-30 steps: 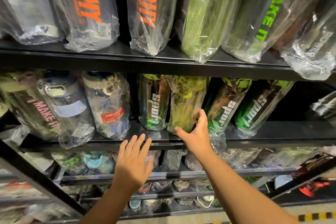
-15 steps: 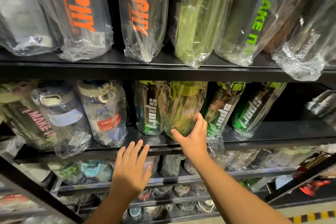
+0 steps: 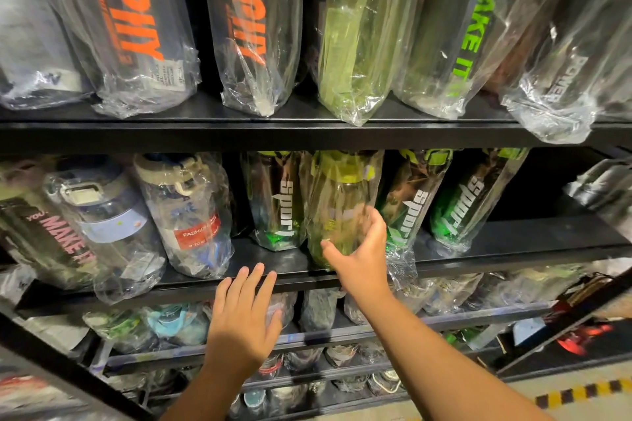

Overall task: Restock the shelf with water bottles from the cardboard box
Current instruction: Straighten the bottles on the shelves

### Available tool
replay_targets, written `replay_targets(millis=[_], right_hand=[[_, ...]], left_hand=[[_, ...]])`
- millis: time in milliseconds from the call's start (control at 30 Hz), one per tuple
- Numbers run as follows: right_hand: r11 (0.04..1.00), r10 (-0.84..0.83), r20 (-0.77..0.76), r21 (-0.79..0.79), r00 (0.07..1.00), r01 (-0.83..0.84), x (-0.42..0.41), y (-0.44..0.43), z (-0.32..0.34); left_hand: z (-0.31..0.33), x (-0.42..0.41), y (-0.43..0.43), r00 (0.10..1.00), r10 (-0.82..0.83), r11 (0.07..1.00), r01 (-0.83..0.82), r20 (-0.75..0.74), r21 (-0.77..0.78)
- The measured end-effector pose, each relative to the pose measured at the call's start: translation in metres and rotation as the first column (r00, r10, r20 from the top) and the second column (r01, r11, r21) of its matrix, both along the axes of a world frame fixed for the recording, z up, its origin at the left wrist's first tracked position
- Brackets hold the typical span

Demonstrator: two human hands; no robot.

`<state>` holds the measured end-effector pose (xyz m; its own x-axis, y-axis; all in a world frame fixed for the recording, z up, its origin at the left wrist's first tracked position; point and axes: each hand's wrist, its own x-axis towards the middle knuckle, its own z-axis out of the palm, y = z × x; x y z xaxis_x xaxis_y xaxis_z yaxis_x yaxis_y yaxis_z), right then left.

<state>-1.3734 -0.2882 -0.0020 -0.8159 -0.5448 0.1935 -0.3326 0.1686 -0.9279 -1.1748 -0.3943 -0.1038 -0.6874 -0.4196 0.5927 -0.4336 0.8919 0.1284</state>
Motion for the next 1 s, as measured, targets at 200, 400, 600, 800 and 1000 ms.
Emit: replay_targets(millis=[200, 400, 600, 800, 1000], right_hand=[[1.0, -0.007, 0.005, -0.006, 1.0, 0.007, 0.002, 0.003, -0.001], [0.992, -0.121, -0.106, 0.015, 0.987, 0.123, 0.007, 0.002, -0.005], [0.993, -0.097, -0.104, 0.059, 0.99, 0.103, 0.008, -0.002, -0.003], [0.982, -0.151, -0.123, 0.092, 0.981, 0.163, 0.007, -0.013, 0.004], [0.968, -0.158, -0.135, 0.174, 0.978, 0.18, 0.001, -0.024, 0.009]], left_hand=[[0.001, -0.001, 0.001, 1.0, 0.011, 1.0, -0.011, -0.013, -0.005], [0.001, -0.003, 0.002, 1.0, 0.021, 1.0, -0.021, -0.024, -0.007], [0.002, -0.003, 0.001, 1.0, 0.029, 0.999, -0.029, -0.006, -0.026], [0.003, -0.002, 0.002, 1.0, 0.024, 0.999, -0.024, -0.004, -0.024], [0.004, -0.001, 0.002, 1.0, 0.019, 1.0, -0.019, 0.003, -0.019]])
